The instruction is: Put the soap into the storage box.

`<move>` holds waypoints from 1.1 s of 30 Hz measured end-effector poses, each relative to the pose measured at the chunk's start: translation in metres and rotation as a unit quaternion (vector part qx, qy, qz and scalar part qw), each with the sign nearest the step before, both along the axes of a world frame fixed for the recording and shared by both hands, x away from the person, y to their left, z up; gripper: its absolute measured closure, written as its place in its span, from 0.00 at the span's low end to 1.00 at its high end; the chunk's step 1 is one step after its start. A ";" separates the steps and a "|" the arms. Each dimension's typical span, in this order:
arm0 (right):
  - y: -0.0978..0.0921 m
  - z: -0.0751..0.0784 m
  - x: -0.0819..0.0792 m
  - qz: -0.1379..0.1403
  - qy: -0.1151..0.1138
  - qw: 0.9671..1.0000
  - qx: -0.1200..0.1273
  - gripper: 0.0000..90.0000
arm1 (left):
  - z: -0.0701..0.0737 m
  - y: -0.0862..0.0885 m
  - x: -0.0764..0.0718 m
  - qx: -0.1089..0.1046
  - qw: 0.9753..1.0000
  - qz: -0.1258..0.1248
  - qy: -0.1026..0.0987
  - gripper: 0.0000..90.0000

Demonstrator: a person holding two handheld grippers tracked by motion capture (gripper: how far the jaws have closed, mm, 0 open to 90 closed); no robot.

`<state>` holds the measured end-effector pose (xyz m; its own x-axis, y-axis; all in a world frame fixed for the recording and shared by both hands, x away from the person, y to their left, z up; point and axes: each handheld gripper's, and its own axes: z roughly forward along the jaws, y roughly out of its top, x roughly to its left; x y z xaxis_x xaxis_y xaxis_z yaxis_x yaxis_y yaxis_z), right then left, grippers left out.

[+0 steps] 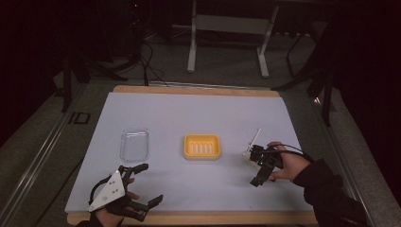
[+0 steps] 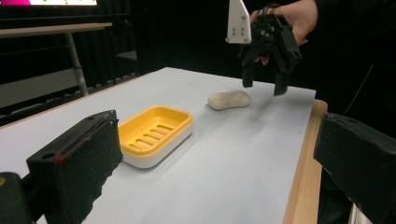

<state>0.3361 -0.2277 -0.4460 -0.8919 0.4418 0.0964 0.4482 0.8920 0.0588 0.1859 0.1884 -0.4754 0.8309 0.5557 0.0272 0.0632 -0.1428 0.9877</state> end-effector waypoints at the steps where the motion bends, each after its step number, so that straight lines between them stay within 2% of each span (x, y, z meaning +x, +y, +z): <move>1: 0.000 0.002 0.003 -0.003 -0.003 1.000 0.005 0.18 | 0.000 0.000 0.000 0.000 1.000 0.000 0.000 0.01; 12: -0.003 0.013 0.027 -0.024 -0.049 0.998 0.022 0.19 | 0.000 0.000 0.000 0.000 1.000 0.000 0.000 0.01; 18: -0.006 0.012 0.036 -0.030 -0.060 0.997 0.034 0.22 | 0.000 0.000 0.000 0.000 1.000 -0.001 0.000 0.01; 23: -0.012 0.005 0.046 -0.050 -0.061 0.996 0.043 0.22 | 0.000 0.000 0.000 0.001 1.000 -0.001 -0.001 0.01; 25: -0.014 0.002 0.047 -0.056 -0.069 0.995 0.045 0.22 | 0.000 0.000 0.000 0.000 1.000 -0.001 0.000 0.01; 30: -0.020 -0.008 0.053 -0.070 -0.075 0.993 0.065 0.25 | 0.000 0.000 0.000 0.000 1.000 -0.001 0.000 0.01; 33: -0.023 -0.014 0.055 -0.079 -0.075 0.992 0.065 0.26 | 0.000 0.000 0.000 0.001 1.000 -0.002 0.000 0.01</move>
